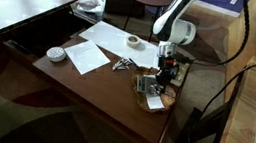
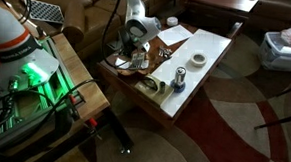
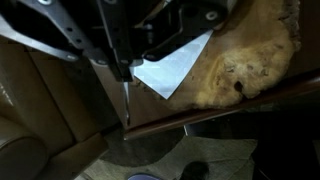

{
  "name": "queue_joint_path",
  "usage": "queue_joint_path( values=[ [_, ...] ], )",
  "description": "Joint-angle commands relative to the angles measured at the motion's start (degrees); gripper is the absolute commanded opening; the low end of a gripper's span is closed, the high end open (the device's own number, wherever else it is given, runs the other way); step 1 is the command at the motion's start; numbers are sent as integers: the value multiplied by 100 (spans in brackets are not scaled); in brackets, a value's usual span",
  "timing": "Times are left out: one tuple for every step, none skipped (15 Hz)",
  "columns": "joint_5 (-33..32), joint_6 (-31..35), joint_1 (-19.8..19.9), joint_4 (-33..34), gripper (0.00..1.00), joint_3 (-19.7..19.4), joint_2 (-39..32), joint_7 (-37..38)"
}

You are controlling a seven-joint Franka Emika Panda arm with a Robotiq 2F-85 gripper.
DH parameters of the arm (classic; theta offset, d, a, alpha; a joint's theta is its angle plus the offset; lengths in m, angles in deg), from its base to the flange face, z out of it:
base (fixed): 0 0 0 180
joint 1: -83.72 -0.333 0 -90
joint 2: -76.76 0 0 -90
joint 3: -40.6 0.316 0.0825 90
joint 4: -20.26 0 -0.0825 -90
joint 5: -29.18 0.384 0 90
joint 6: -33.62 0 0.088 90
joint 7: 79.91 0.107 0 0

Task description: Pick up the silver measuring spoon and place it on the table in front of the calculator

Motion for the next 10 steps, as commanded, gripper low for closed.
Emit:
queue_joint_path(
  values=[
    [-350, 79, -210, 567, 1, -114, -517, 223],
    [-451, 59, -252, 666, 1, -148, -604, 277],
    [-520, 71, -270, 755, 1, -156, -690, 328],
    [-569, 83, -277, 847, 1, -158, -771, 378],
    [-619, 37, -285, 929, 3, -160, -836, 429],
    [-661, 36, -297, 985, 28, -156, -885, 471],
    [-692, 16, -298, 1042, 28, -149, -925, 522],
    [-714, -109, -275, 1080, 32, -130, -933, 578],
    [-697, -196, -234, 1073, 40, -99, -890, 606],
    [-653, -349, -147, 1008, 47, -35, -766, 583]
  ],
)
